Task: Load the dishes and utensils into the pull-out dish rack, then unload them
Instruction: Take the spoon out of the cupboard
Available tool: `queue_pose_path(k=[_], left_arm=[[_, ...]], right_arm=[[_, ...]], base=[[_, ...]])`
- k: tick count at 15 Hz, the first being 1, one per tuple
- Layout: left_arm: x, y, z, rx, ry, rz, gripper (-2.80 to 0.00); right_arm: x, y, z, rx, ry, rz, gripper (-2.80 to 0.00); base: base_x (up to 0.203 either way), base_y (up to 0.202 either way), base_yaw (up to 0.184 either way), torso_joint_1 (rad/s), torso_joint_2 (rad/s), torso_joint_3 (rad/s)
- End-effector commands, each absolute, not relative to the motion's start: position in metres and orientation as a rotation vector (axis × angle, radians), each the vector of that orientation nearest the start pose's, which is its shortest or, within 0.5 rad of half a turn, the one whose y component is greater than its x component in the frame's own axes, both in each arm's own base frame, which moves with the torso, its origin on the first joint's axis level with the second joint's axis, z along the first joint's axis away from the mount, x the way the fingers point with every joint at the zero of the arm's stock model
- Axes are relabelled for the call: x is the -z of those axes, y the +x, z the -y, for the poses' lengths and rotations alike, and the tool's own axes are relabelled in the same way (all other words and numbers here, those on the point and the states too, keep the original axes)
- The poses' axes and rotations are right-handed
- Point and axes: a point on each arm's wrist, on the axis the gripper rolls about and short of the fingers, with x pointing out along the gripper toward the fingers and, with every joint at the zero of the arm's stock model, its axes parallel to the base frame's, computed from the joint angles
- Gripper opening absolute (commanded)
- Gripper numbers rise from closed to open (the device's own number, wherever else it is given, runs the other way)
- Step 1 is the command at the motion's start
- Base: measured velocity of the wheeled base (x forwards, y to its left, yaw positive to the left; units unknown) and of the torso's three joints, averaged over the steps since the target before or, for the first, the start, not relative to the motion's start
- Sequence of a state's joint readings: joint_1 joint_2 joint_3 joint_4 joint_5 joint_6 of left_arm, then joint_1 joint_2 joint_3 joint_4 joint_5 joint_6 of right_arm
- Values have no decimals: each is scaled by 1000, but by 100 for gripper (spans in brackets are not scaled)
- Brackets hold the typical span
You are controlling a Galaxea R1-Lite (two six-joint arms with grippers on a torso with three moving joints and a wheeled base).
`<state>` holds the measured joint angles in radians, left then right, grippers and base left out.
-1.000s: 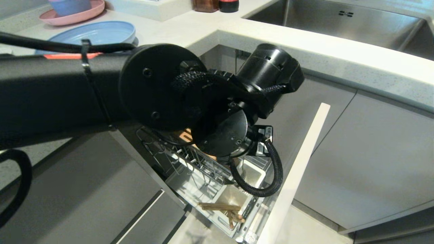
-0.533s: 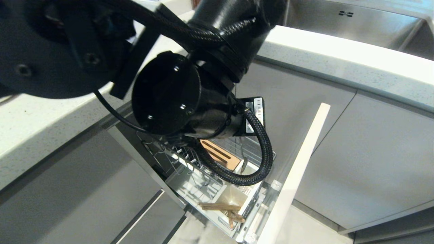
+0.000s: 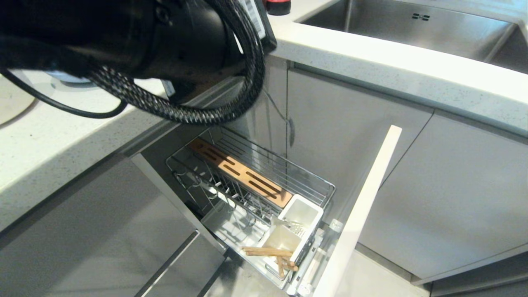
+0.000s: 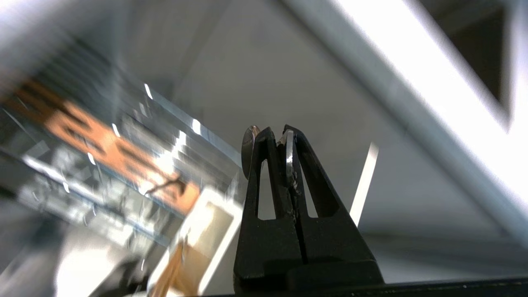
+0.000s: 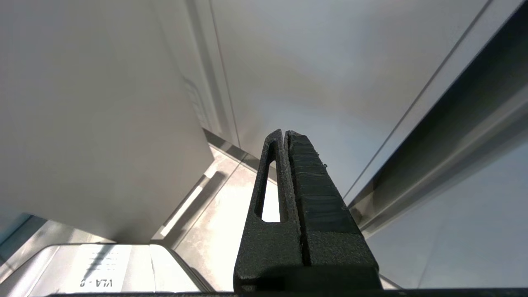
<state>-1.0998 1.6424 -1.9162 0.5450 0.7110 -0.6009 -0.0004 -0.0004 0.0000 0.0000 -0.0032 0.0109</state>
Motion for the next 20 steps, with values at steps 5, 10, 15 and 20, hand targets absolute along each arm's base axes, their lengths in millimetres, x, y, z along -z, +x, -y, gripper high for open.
queue_pose_path(k=[5,10,15,20], left_arm=[[-439,117,193,288,-480,-24,-280],[-472,120,182,137,-425,234,-280],[-473,144,175,-60,-399,282,-280],[-466,184,152,-279,-340,293,-280]], right_arm=[[-75,-23,0,3,11,-2,-280],[-75,-23,0,3,11,-2,-280],[-75,-23,0,3,11,-2,-280],[-75,-23,0,3,11,-2,-280]], base=[[0,0,0,0,0,0],[0,0,0,0,0,0],[0,0,0,0,0,0],[0,0,0,0,0,0]])
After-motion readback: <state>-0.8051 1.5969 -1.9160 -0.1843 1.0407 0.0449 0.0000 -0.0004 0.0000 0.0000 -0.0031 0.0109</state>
